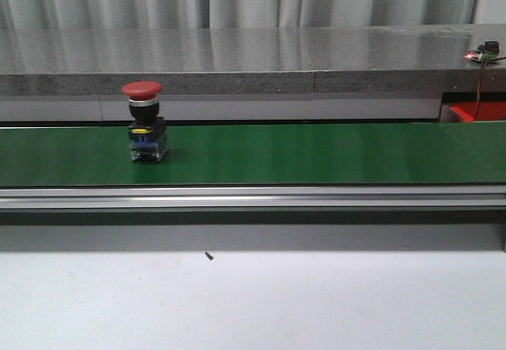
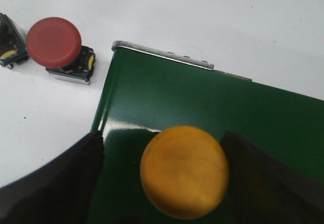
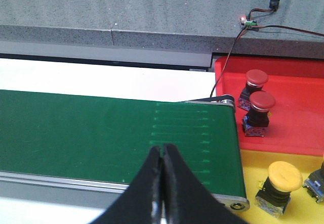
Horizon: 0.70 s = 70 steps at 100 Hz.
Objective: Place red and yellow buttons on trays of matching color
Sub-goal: 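Lift the yellow button toward the belt start with the left gripper, then lower the yellow button onto the belt start and open the left gripper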
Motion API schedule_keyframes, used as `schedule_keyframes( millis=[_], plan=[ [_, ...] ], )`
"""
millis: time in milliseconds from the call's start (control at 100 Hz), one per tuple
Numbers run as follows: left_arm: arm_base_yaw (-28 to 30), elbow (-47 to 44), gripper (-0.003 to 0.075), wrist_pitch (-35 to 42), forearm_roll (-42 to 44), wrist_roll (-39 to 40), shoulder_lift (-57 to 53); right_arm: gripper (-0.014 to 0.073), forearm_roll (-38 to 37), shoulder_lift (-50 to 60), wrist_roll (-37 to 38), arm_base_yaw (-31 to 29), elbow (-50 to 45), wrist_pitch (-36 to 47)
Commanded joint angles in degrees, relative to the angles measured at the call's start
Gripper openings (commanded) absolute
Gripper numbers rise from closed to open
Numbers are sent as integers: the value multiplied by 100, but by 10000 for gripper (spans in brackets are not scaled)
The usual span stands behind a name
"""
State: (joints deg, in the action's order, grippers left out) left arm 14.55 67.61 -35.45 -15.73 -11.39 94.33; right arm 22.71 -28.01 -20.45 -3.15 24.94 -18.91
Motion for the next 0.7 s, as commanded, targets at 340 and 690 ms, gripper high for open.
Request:
schedule_keyframes(
  millis=[340,690],
  plan=[
    [-530,146,431,-336,-167,-123,-1568,-116,72,5,-45,6,137,195],
    [-1611,-84,-20,-714,-179,-123,-2592,-116,72,5,-45,6,130,287]
  ],
)
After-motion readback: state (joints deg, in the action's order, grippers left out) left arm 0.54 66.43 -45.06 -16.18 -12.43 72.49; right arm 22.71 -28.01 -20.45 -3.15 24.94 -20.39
